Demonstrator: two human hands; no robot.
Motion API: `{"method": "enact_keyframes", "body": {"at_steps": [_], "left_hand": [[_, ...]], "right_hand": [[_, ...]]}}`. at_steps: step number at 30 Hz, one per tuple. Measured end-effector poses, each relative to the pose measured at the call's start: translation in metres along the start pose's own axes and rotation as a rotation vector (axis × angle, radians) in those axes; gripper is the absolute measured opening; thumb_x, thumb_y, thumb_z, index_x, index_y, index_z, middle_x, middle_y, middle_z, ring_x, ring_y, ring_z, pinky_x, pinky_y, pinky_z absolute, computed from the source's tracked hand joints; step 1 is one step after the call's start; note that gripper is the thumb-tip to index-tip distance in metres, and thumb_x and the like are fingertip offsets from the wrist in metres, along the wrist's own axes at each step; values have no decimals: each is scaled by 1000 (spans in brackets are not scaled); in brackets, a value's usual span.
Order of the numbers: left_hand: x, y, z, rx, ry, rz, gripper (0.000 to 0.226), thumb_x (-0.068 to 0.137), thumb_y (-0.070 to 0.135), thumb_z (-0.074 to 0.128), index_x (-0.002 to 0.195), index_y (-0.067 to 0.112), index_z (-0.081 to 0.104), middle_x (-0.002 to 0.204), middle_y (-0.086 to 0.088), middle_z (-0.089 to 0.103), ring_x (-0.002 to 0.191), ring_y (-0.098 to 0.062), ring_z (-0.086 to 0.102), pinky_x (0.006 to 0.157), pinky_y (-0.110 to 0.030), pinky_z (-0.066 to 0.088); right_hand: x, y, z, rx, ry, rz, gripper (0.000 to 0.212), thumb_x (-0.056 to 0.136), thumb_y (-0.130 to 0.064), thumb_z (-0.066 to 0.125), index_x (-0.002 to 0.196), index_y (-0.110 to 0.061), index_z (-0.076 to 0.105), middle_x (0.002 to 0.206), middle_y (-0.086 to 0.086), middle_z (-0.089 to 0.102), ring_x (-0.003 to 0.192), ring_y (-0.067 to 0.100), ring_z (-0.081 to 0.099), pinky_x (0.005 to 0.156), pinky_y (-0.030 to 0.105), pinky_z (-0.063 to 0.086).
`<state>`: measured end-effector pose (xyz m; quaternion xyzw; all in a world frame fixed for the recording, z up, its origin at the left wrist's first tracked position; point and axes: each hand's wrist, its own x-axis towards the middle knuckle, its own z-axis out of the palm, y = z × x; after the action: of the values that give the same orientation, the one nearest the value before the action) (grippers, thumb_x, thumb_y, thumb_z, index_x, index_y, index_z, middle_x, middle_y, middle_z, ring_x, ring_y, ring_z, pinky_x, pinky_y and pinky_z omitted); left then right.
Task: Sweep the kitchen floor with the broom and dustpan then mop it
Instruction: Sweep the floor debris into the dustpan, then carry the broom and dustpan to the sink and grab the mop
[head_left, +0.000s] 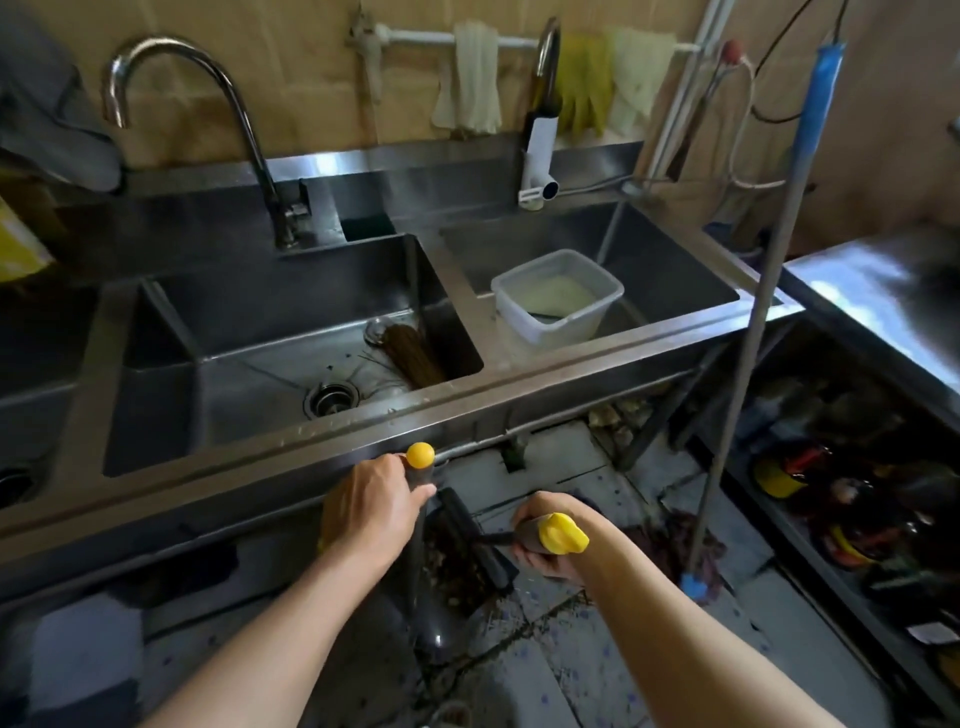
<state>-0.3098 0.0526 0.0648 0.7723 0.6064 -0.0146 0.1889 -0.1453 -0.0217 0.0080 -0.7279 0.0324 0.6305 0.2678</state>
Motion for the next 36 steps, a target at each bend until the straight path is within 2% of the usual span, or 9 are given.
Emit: {"method": "enact_keyframes", "body": {"at_steps": [8, 13, 17, 19, 21, 23, 28, 33, 36], "left_hand": [[16, 26, 6, -20, 33, -105, 35, 88, 45, 59, 105, 14, 58, 108, -4, 62, 95, -20, 60, 65, -26, 38], [12, 57, 22, -9, 35, -276, 39, 89, 47, 57, 109, 14, 57, 111, -4, 61, 101, -22, 59, 67, -28, 38], [1, 89, 37, -34, 59, -447, 38, 87, 48, 58, 105, 14, 59, 113, -6, 63, 106, -26, 58, 74, -31, 41], [-8, 103, 41, -57, 95, -517, 36, 87, 47, 59, 102, 14, 60, 111, -7, 64, 104, -27, 59, 73, -31, 41], [-20, 115, 44, -56, 133, -593, 37, 88, 47, 58, 100, 12, 59, 108, -8, 64, 101, -28, 60, 74, -33, 44], [-34, 124, 44, -50, 164, -664, 38, 88, 47, 58, 99, 11, 58, 107, -11, 64, 99, -30, 60, 73, -35, 45], [-66, 142, 47, -27, 218, -760, 37, 91, 48, 53, 98, 12, 57, 106, -9, 63, 97, -29, 60, 65, -32, 38], [-93, 150, 56, -64, 265, -827, 36, 91, 48, 53, 96, 12, 56, 103, -10, 64, 96, -30, 60, 64, -32, 37], [-115, 156, 65, -102, 299, -874, 37, 89, 49, 55, 95, 12, 57, 102, -10, 65, 95, -30, 61, 64, -32, 38]], "right_hand": [[13, -42, -18, -47, -29, 74, 26, 88, -13, 56, 67, -2, 45, 69, 12, 52, 26, 19, 51, 28, 13, 38], [28, -65, -45, -73, -121, 9, 22, 90, -6, 53, 69, -1, 47, 72, 13, 49, 59, 25, 52, 29, 17, 43], [40, -83, -70, -232, -209, 36, 23, 90, -6, 52, 69, -1, 45, 73, 13, 48, 62, 26, 50, 28, 19, 43], [41, -88, -77, -265, -256, 50, 24, 91, -7, 52, 69, -1, 45, 71, 13, 48, 57, 27, 52, 28, 21, 43], [40, -90, -84, -320, -281, 51, 25, 92, -9, 52, 69, -1, 45, 69, 14, 48, 36, 27, 55, 26, 20, 41], [40, -88, -87, -357, -291, 38, 25, 92, -11, 53, 70, -2, 45, 68, 14, 49, 22, 22, 50, 25, 18, 38], [32, -81, -92, -427, -342, 18, 24, 91, -10, 57, 69, -3, 48, 52, 12, 55, 22, 22, 50, 26, 22, 41], [17, -72, -94, -592, -349, -44, 20, 93, -9, 52, 74, -7, 47, 70, 12, 50, 30, 23, 54, 28, 20, 43], [11, -57, -97, -724, -415, -142, 23, 96, -7, 45, 73, -10, 45, 71, 9, 49, 26, 14, 52, 33, 17, 44]]}}
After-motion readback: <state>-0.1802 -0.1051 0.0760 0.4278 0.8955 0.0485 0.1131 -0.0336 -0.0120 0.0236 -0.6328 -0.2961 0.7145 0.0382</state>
